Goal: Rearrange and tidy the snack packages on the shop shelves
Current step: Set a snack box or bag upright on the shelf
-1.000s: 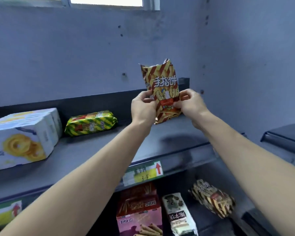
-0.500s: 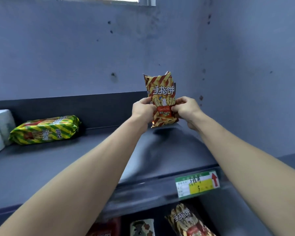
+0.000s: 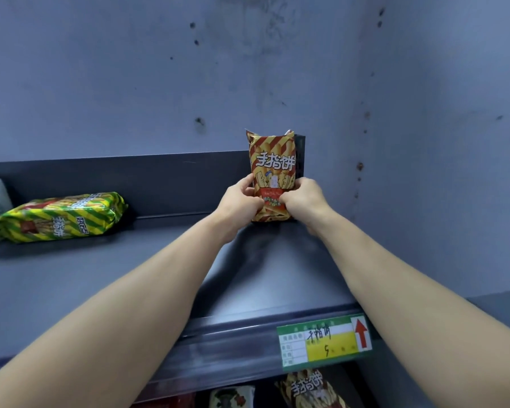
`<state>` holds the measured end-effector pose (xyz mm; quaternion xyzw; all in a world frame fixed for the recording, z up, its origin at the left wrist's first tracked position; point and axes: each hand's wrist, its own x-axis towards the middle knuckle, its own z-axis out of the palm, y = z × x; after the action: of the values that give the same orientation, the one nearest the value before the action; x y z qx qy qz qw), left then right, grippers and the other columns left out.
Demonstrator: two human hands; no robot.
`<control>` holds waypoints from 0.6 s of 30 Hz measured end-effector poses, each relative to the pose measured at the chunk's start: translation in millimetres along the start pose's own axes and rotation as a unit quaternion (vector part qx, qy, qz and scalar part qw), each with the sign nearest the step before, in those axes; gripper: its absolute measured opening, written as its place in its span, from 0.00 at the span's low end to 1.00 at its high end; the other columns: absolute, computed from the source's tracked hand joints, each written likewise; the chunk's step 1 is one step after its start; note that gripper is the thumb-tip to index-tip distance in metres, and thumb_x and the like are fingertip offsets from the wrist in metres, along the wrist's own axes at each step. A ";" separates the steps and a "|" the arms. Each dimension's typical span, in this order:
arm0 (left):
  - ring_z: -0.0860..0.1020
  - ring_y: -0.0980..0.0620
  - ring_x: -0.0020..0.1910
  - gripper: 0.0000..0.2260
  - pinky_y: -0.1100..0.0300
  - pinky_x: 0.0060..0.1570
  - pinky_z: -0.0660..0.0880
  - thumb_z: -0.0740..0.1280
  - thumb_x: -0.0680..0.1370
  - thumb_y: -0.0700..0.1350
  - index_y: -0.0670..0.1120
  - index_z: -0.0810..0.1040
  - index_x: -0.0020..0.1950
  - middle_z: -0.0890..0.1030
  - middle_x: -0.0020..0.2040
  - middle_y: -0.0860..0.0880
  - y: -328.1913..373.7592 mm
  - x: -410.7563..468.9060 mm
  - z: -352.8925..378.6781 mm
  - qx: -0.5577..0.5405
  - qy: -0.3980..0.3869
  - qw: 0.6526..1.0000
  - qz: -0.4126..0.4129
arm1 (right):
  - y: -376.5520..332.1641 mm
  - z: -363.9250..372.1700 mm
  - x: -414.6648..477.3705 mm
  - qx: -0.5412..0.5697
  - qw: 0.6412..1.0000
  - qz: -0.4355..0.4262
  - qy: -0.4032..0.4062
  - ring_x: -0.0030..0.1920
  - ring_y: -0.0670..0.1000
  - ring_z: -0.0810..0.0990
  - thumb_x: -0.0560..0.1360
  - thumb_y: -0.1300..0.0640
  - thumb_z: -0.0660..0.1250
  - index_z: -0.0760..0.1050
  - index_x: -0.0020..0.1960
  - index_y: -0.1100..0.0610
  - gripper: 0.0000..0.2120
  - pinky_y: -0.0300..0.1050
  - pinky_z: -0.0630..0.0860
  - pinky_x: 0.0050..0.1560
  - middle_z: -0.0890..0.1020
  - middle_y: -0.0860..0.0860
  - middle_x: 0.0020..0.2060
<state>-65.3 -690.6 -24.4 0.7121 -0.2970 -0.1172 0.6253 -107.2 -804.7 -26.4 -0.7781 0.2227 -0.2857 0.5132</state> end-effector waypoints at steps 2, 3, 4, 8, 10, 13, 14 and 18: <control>0.77 0.59 0.37 0.27 0.73 0.28 0.73 0.61 0.78 0.32 0.51 0.63 0.74 0.77 0.45 0.56 -2.2 -0.3 -0.7 0.020 -0.009 1.000 0.004 | 1.0 -0.7 -1.2 -0.015 1.000 -0.008 -0.002 0.56 0.55 0.79 0.73 0.60 0.67 0.71 0.64 0.58 0.19 0.53 0.79 0.56 0.79 0.54 0.57; 0.77 0.59 0.38 0.27 0.74 0.28 0.73 0.61 0.78 0.33 0.51 0.62 0.74 0.76 0.45 0.56 -3.6 0.5 -0.9 0.024 -0.009 1.000 0.004 | 2.0 -0.7 -1.4 -0.021 1.000 -0.010 -0.002 0.57 0.55 0.78 0.74 0.60 0.66 0.71 0.65 0.58 0.20 0.53 0.78 0.57 0.79 0.54 0.58; 0.77 0.59 0.38 0.28 0.73 0.28 0.73 0.61 0.78 0.33 0.51 0.61 0.75 0.75 0.46 0.56 -4.8 1.3 -1.0 0.027 -0.008 1.000 0.002 | 2.9 -0.6 -1.2 -0.028 1.000 -0.012 -0.001 0.58 0.55 0.77 0.74 0.61 0.66 0.70 0.66 0.57 0.20 0.53 0.77 0.58 0.78 0.54 0.58; 0.78 0.58 0.43 0.29 0.70 0.34 0.76 0.62 0.77 0.33 0.51 0.59 0.76 0.76 0.54 0.52 -8.8 5.8 0.2 0.042 -0.008 0.999 0.002 | 5.5 0.1 -1.5 -0.045 0.999 -0.018 -0.005 0.61 0.56 0.76 0.75 0.61 0.66 0.68 0.68 0.56 0.22 0.54 0.76 0.61 0.77 0.54 0.61; 0.78 0.59 0.43 0.29 0.71 0.34 0.75 0.62 0.78 0.34 0.51 0.59 0.76 0.74 0.57 0.51 -9.4 6.6 0.5 0.047 -0.008 0.999 0.005 | 6.2 -0.5 -2.7 -0.047 0.999 -0.019 -0.011 0.62 0.56 0.75 0.75 0.62 0.66 0.67 0.69 0.56 0.23 0.54 0.75 0.62 0.76 0.54 0.62; 0.77 0.59 0.42 0.29 0.73 0.30 0.74 0.62 0.78 0.34 0.51 0.59 0.76 0.73 0.58 0.51 -8.4 5.2 0.5 0.057 -0.010 0.998 0.012 | 7.1 -1.8 -4.5 -0.049 0.998 -0.021 -0.019 0.63 0.56 0.74 0.75 0.62 0.65 0.65 0.70 0.55 0.24 0.54 0.74 0.63 0.75 0.53 0.63; 0.76 0.60 0.42 0.29 0.73 0.30 0.74 0.62 0.78 0.34 0.51 0.59 0.76 0.73 0.58 0.51 -8.1 4.2 0.5 0.060 -0.011 0.998 0.013 | 7.5 -2.0 -5.0 -0.050 0.998 -0.022 -0.023 0.64 0.56 0.73 0.76 0.62 0.65 0.65 0.71 0.55 0.25 0.54 0.74 0.64 0.75 0.53 0.64; 0.76 0.60 0.42 0.28 0.72 0.31 0.75 0.62 0.78 0.34 0.51 0.60 0.75 0.73 0.58 0.52 -7.5 3.0 0.2 0.072 -0.011 0.997 0.016 | 7.9 -3.2 -6.0 -0.047 0.998 -0.023 -0.038 0.65 0.56 0.72 0.76 0.64 0.64 0.62 0.72 0.54 0.26 0.53 0.72 0.65 0.74 0.53 0.65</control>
<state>-61.0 -692.1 -31.0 0.7492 -0.3227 -0.0935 0.5707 -114.2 -806.0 -34.1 -0.8167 0.1983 -0.2565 0.4774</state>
